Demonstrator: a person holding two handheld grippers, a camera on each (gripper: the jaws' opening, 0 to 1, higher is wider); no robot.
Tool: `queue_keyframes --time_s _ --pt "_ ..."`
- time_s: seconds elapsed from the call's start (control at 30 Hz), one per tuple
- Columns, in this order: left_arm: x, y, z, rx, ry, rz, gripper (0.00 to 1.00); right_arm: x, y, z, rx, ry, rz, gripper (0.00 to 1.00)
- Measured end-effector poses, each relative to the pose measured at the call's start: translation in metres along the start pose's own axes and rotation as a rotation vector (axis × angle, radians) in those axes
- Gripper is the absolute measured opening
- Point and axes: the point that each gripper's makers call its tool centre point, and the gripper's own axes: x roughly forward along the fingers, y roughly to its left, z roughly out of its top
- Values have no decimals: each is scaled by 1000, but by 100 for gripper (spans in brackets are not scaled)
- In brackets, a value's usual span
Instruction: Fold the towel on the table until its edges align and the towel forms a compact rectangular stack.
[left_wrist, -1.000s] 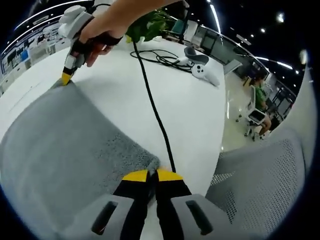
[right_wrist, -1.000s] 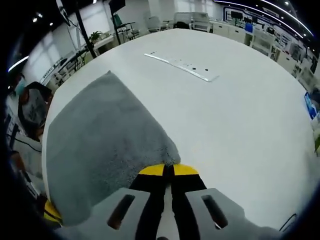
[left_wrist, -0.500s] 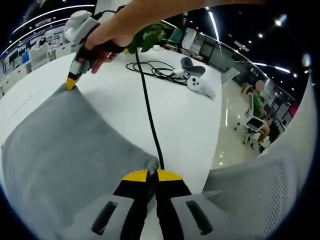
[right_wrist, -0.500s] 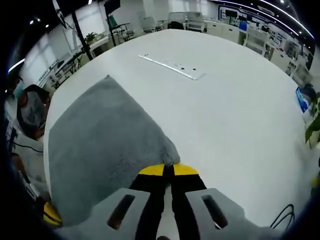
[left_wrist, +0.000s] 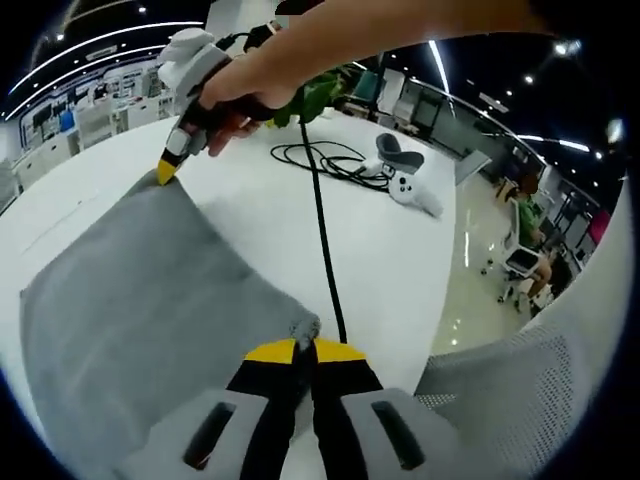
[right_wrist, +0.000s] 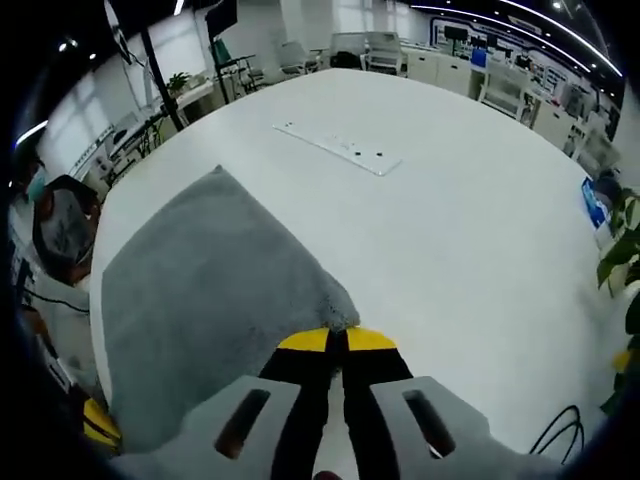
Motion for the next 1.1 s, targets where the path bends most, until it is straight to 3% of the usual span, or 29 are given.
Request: queue_keyframes --time_s 0.4,0.73,1.1 --pt "-17 2 21 -49 -87 -8 4 -9 3 12 6 -19 -28 0" --pt "-31 3 42 -70 -177 -14 4 -24 -8 22 34 -48 -71 0" --pt "-54 12 55 -49 -255 -22 4 -38 -9 36 73 -71 -112 0"
